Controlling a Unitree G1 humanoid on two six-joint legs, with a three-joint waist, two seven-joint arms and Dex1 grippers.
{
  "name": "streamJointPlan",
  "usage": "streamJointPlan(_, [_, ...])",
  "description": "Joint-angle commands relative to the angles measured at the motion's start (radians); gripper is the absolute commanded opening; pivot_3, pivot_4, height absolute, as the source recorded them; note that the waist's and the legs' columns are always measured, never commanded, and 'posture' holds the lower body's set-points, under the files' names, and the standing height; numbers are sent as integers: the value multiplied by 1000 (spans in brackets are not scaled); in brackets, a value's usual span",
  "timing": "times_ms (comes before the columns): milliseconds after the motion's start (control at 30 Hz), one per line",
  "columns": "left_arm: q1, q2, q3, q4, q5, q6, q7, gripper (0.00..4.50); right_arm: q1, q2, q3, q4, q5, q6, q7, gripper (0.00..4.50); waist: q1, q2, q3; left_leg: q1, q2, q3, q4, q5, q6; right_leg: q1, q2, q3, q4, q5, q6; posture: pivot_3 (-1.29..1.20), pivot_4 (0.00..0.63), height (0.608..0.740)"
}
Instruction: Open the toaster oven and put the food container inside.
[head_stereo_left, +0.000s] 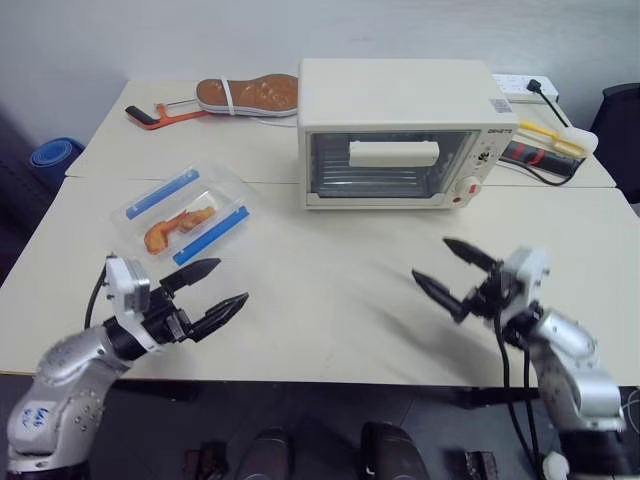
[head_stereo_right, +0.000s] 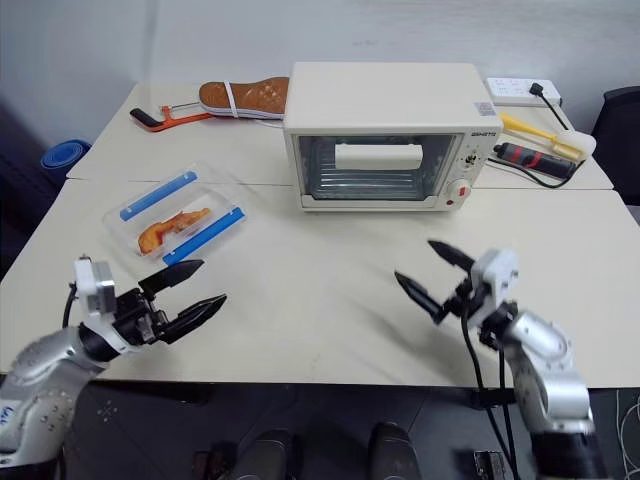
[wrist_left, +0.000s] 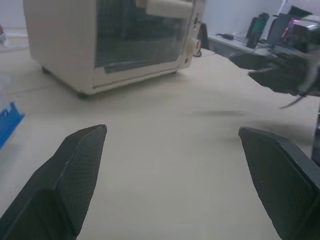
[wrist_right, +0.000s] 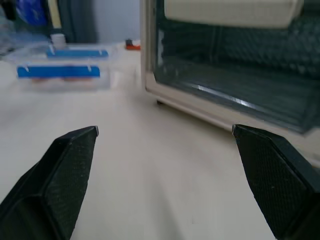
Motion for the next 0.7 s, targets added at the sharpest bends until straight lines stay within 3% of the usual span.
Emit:
streamJointPlan(33, [-88, 26, 25, 7, -79, 53, -11, 4500, -131, -12, -13, 119, -8, 45, 27, 4482, 4, 0, 0, -1, 0, 0, 1, 0, 0, 0, 0, -1, 0, 0, 0, 0, 150, 740])
streamJointPlan(167, [-177, 35, 21, 36, -79, 74, -16, 4500, -314, 5, -5, 310, -55, 29, 67, 4482, 3, 0, 0, -2, -1, 0, 1, 0, 0, 0, 0, -1, -1, 0, 0, 0, 150, 740])
streamJointPlan(367, [-165, 0, -5, 23, -28, 51, -4, 4500, -471, 50, 5, 479, -125, -31, 86, 4482, -18, 0, 0, -2, 0, 0, -1, 0, 0, -1, 0, -2, -1, 0, 0, 0, 150, 740])
streamJointPlan(700, [-152, -46, -32, 30, 53, 3, 16, 4500, -451, 82, 26, 409, -155, -101, 208, 4482, -23, 0, 0, -2, 0, 0, 0, 0, 0, -1, 0, -2, -1, 0, 0, 0, 150, 740])
